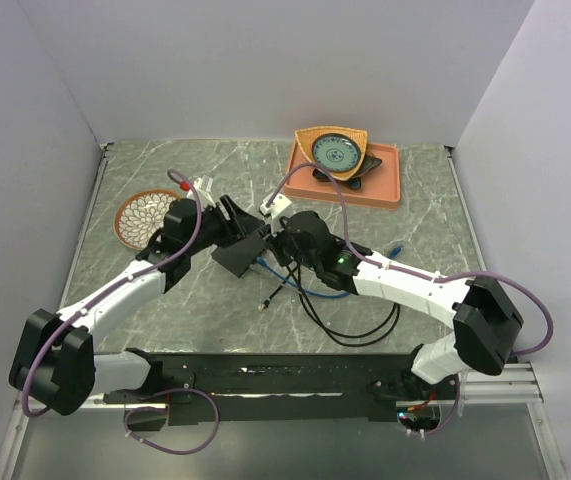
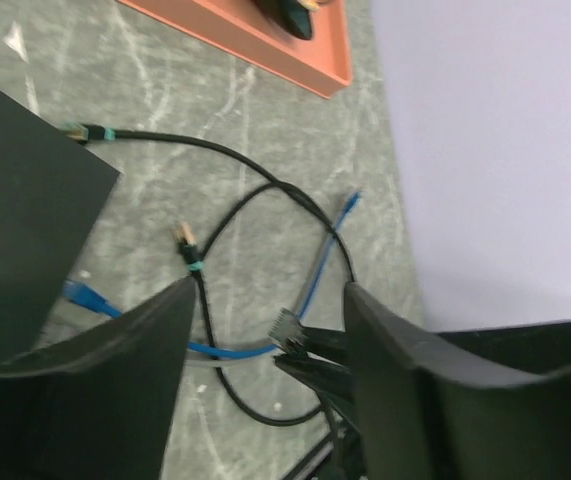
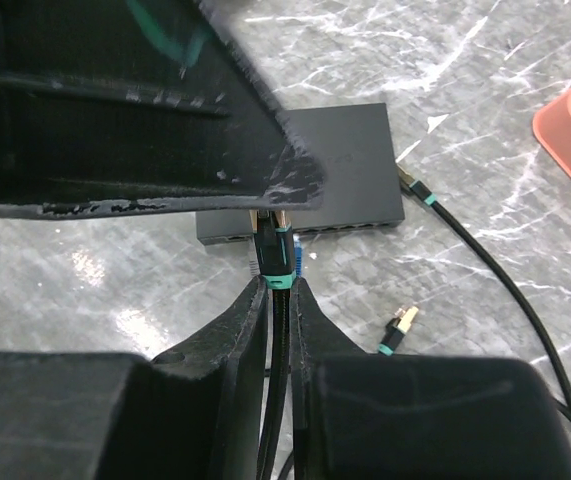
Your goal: Insert the plug into the switch port
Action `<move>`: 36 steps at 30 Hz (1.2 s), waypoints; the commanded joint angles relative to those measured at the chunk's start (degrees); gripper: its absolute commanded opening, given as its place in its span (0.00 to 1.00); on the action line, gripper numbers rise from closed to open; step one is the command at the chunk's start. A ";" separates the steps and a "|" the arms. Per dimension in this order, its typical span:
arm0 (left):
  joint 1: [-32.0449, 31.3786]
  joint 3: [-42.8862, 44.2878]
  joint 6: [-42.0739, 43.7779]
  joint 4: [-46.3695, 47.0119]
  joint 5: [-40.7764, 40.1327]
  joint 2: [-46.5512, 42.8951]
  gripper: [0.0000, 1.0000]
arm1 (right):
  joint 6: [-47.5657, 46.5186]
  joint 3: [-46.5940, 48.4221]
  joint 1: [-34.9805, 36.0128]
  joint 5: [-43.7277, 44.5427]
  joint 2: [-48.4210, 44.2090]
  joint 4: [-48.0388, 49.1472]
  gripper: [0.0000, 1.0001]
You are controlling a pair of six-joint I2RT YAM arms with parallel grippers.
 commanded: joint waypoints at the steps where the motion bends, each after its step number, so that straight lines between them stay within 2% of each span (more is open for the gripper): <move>1: 0.58 5.74 4.24 -4.30 -3.74 0.58 0.70 | -2.08 -1.09 -0.31 2.74 -3.76 1.10 0.00; 10: 4.00 20.24 11.27 -16.24 -7.70 3.04 0.82 | -4.36 -2.76 -1.98 3.89 -6.49 -1.10 0.00; 14: 5.84 30.33 13.21 -22.57 -8.24 6.90 0.86 | -3.31 -2.50 -3.65 -0.68 -6.93 -1.36 0.00; 17: 6.29 33.52 13.04 -23.29 -8.06 9.98 0.87 | -2.08 -1.88 -5.57 -5.07 -6.06 -3.21 0.00; 20: 7.78 31.78 11.81 -21.19 -7.01 12.97 0.90 | -0.41 -1.53 -7.95 -12.60 -3.95 -2.95 0.00; 24: 9.37 24.49 11.27 -12.32 -3.93 16.83 0.90 | 0.30 1.01 -9.71 -18.43 0.79 -5.22 0.00; 31: 9.63 18.85 15.94 -8.71 -2.17 25.01 0.88 | 0.29 2.69 -11.03 -18.96 5.63 -6.38 0.00; 36: 9.81 18.58 18.22 -7.91 -0.76 27.91 0.84 | 1.79 5.41 -11.65 -19.49 10.90 -7.16 0.00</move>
